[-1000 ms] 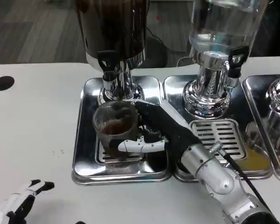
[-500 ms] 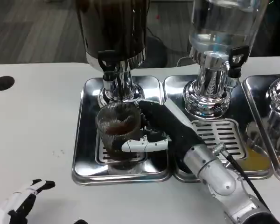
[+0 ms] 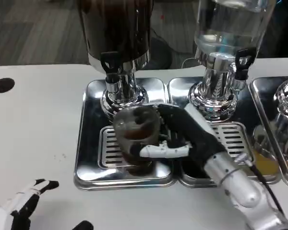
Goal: Grasp the cup under the faucet to collect the drink, then remove the cup.
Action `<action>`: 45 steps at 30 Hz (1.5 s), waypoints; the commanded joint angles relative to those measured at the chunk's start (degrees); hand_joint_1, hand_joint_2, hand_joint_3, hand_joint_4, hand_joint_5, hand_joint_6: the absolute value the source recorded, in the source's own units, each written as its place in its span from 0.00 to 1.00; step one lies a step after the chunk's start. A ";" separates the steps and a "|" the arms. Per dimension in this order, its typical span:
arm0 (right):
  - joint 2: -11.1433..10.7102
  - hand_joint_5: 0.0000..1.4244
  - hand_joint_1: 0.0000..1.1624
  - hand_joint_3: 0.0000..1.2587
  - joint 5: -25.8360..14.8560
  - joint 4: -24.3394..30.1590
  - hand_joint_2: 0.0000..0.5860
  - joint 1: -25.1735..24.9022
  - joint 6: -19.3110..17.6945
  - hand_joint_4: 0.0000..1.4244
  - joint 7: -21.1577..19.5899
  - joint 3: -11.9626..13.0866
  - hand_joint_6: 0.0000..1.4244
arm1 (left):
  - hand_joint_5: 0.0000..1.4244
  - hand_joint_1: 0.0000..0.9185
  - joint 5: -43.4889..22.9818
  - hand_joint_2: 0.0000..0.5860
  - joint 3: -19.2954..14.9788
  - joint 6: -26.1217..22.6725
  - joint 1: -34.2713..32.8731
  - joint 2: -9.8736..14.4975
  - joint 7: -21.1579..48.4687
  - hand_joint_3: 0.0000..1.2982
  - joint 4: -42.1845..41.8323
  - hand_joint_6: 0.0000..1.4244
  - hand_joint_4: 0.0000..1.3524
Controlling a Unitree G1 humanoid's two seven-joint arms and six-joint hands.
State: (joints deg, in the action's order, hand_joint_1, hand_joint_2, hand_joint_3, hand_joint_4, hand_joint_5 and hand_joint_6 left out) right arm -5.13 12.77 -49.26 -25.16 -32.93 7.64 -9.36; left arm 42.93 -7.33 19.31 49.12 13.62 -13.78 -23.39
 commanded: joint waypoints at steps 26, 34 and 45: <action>-11.95 0.33 0.70 0.34 -8.65 34.18 0.17 24.16 1.78 0.31 10.33 4.94 0.30 | 0.20 0.00 -0.47 0.14 5.55 -2.08 -5.65 0.29 1.48 0.22 3.70 0.23 0.15; -14.33 0.33 0.70 0.35 -11.36 33.53 0.17 28.93 -2.59 0.31 11.90 7.49 0.30 | 0.20 0.00 -0.03 0.14 6.65 -2.74 -5.55 0.28 1.51 0.22 3.35 0.24 0.15; -16.26 0.33 0.70 0.35 -15.32 31.59 0.17 33.05 -7.55 0.31 15.00 10.29 0.30 | 0.20 0.00 0.69 0.14 7.55 -3.95 -4.71 0.09 1.93 0.22 1.54 0.24 0.15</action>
State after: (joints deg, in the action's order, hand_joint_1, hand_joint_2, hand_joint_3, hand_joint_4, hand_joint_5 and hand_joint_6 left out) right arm -21.07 -0.19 -17.65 7.75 -37.20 21.92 -0.11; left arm 43.29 -0.38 16.19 43.98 13.51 -12.61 -21.12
